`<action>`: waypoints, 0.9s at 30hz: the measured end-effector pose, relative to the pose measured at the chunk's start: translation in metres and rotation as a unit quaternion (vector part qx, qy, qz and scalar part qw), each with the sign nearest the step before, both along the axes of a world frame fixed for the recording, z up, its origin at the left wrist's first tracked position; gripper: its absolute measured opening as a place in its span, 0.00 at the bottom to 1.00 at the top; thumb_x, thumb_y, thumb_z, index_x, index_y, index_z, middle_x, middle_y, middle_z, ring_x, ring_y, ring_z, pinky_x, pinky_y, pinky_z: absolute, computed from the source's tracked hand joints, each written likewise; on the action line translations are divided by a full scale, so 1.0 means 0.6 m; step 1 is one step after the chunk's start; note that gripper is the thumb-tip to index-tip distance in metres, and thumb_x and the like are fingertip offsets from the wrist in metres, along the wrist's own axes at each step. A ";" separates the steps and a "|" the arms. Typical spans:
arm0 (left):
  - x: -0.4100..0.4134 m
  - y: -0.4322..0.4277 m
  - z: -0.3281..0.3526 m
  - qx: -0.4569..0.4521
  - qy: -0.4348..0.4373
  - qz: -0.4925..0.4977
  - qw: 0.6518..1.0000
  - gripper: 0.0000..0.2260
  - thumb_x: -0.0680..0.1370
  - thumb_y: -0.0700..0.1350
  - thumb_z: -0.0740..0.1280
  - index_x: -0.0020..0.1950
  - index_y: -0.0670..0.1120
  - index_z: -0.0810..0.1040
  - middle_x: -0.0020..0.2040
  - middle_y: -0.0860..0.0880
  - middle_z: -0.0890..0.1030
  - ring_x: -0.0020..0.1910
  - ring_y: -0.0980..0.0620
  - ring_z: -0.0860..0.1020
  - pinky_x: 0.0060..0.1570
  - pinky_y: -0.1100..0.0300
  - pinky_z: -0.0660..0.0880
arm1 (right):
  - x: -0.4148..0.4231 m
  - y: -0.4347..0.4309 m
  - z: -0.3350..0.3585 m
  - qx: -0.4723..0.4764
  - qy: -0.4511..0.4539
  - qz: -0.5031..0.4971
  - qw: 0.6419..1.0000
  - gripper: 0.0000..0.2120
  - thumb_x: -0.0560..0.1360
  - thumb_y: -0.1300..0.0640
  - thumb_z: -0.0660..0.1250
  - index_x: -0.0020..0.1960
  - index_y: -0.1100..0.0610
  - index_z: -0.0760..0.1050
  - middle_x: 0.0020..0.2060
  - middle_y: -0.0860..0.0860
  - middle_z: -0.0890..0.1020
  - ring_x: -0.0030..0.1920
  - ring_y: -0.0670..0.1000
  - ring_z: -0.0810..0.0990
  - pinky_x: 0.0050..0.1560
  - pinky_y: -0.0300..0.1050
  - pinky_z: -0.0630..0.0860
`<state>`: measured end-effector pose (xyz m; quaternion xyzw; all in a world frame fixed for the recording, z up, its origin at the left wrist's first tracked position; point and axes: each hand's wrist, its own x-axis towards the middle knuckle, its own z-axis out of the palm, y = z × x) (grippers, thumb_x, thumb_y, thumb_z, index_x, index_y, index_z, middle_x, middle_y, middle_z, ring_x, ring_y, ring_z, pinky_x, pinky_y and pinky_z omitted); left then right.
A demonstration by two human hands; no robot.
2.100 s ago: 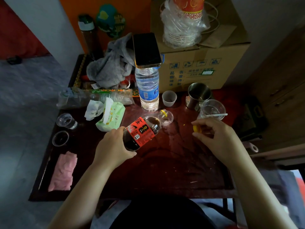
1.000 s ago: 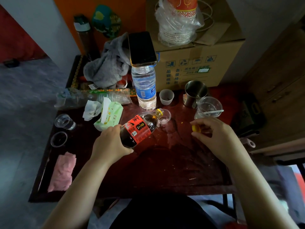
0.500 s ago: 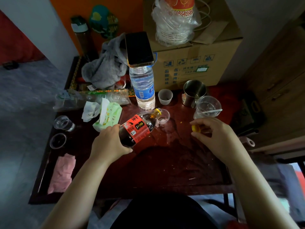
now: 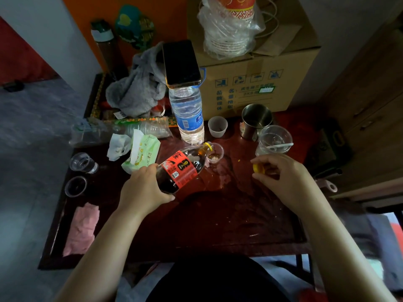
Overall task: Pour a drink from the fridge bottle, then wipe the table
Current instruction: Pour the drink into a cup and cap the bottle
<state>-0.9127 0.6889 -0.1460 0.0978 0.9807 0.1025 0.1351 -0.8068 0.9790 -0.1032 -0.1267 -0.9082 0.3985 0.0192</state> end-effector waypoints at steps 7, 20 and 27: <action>0.005 -0.005 0.000 0.010 0.006 -0.001 1.000 0.33 0.58 0.60 0.78 0.58 0.51 0.71 0.51 0.53 0.76 0.52 0.51 0.75 0.41 0.57 0.71 | 0.000 -0.004 0.002 -0.005 -0.003 -0.002 1.000 0.14 0.69 0.57 0.74 0.53 0.46 0.79 0.47 0.40 0.79 0.48 0.37 0.77 0.49 0.27 0.73; 0.025 -0.026 -0.002 0.045 0.011 0.002 0.999 0.33 0.59 0.59 0.78 0.59 0.51 0.72 0.52 0.53 0.77 0.53 0.50 0.76 0.44 0.55 0.74 | 0.003 -0.022 0.012 -0.001 -0.010 0.012 1.000 0.14 0.70 0.58 0.74 0.53 0.47 0.80 0.46 0.38 0.78 0.47 0.35 0.77 0.47 0.21 0.68; 0.031 -0.039 -0.010 0.071 0.001 0.012 0.997 0.33 0.58 0.59 0.78 0.58 0.53 0.71 0.52 0.54 0.78 0.52 0.51 0.76 0.45 0.52 0.76 | 0.004 -0.030 0.012 0.001 -0.004 0.019 1.000 0.13 0.70 0.58 0.74 0.53 0.47 0.80 0.45 0.37 0.78 0.49 0.34 0.75 0.47 0.22 0.69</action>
